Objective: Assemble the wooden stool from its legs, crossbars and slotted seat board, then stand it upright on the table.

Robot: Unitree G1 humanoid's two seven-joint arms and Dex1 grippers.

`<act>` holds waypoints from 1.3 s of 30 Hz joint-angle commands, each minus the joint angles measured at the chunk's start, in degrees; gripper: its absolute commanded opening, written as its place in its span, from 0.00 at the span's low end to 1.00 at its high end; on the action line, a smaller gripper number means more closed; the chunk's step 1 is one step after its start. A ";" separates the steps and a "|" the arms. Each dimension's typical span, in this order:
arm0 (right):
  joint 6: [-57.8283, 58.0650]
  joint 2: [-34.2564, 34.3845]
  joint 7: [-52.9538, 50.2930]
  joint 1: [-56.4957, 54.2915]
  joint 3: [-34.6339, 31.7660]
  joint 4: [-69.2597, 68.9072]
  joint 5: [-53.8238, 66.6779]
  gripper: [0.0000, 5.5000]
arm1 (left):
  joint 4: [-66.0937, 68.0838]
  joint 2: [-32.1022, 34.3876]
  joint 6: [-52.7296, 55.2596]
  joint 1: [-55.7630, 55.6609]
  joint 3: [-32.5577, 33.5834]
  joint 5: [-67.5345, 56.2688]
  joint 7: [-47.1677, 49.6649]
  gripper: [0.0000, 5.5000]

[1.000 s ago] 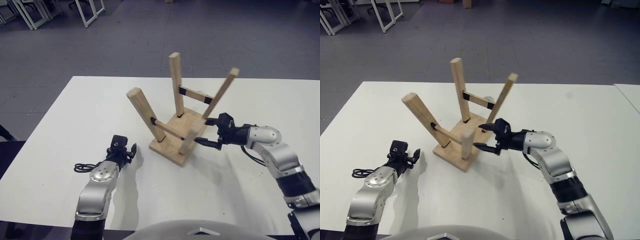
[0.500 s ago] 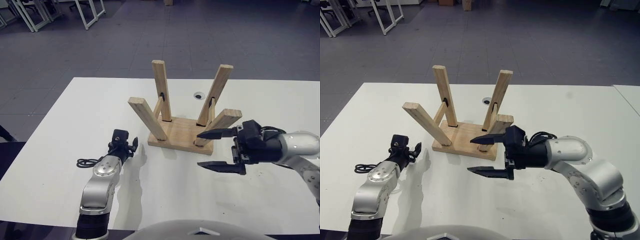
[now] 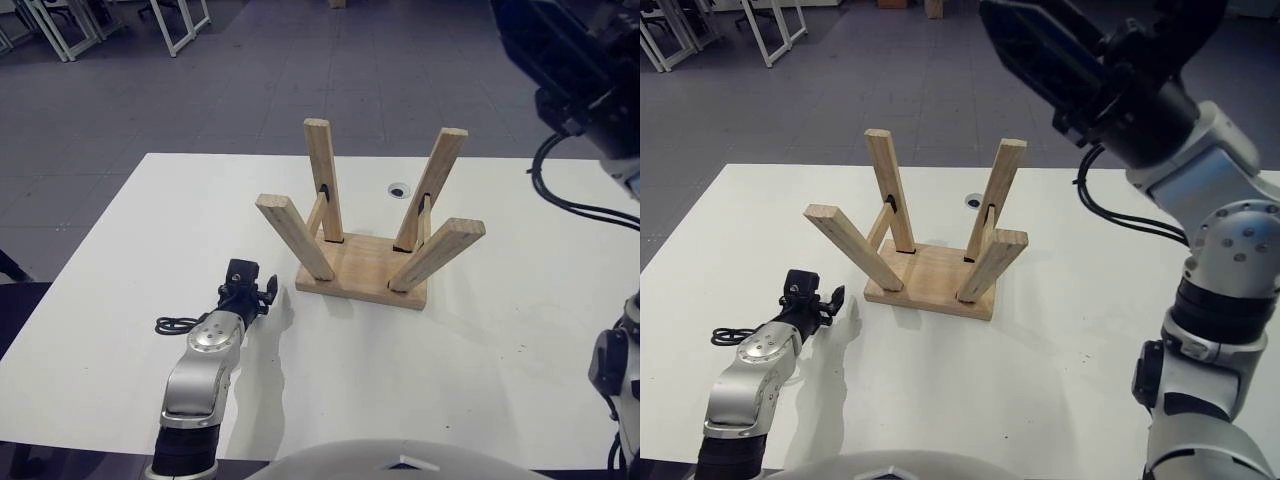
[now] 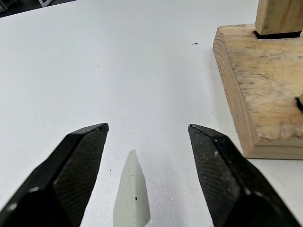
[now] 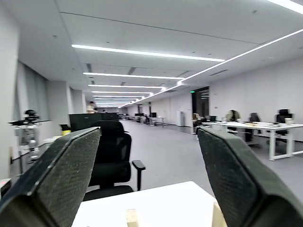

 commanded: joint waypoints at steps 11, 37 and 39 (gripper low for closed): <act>2.23 0.87 10.02 8.94 13.48 1.61 -18.45 0.68 | 1.00 0.03 0.21 -0.66 0.36 -0.09 -0.44 0.57; -0.09 -19.51 51.59 11.86 8.39 21.63 -32.33 0.68 | 19.33 30.21 -9.60 -20.85 9.84 -32.45 -61.20 0.74; -0.96 -18.47 52.50 10.56 9.56 22.51 -34.01 0.68 | 19.76 31.80 -9.50 -20.72 8.80 -32.15 -63.10 0.74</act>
